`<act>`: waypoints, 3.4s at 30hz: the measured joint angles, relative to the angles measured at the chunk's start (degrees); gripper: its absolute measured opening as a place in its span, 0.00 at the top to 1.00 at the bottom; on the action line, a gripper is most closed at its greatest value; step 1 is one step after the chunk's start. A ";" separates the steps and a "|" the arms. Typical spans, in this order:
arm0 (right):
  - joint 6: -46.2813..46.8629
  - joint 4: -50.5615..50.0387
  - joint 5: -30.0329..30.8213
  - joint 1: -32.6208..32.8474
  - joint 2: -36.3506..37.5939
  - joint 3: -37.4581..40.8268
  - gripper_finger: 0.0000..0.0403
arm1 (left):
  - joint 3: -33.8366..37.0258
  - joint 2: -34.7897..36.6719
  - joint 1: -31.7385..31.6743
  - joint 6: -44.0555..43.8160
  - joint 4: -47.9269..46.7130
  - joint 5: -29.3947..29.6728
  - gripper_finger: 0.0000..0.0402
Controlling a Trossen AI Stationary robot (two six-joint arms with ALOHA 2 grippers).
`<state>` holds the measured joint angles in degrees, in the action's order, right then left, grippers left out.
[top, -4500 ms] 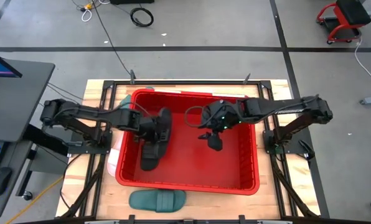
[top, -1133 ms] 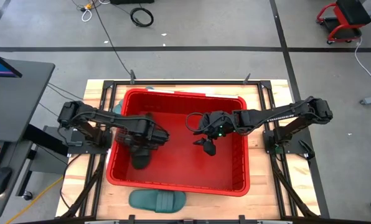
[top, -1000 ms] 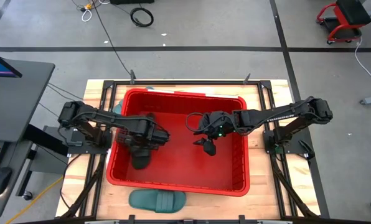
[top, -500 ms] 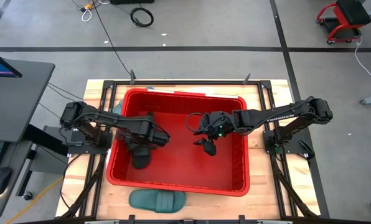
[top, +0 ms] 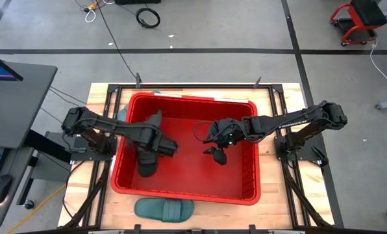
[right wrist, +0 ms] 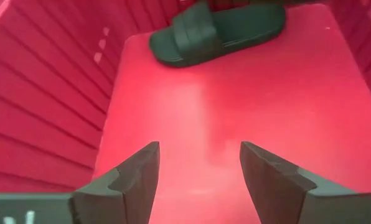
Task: Pick and place slides into bin
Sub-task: Put the black slide on top of the other black slide in the container
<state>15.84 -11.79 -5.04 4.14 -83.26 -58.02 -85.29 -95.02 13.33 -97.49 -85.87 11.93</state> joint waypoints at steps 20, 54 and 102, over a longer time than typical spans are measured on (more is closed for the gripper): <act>1.77 -0.37 0.27 3.14 0.00 0.00 0.43 | 10.57 3.23 6.88 -27.34 13.83 2.34 0.79; 7.92 -0.73 8.27 7.67 0.00 0.00 0.43 | 2.11 5.97 -0.74 2.16 -3.52 -12.93 0.28; 10.02 -2.12 10.58 7.32 0.00 0.00 0.40 | 10.24 2.90 -6.02 10.32 0.91 -5.55 0.20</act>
<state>25.86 -13.91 5.54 11.46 -83.26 -58.02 -75.05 -92.12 7.32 -87.18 -84.96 6.38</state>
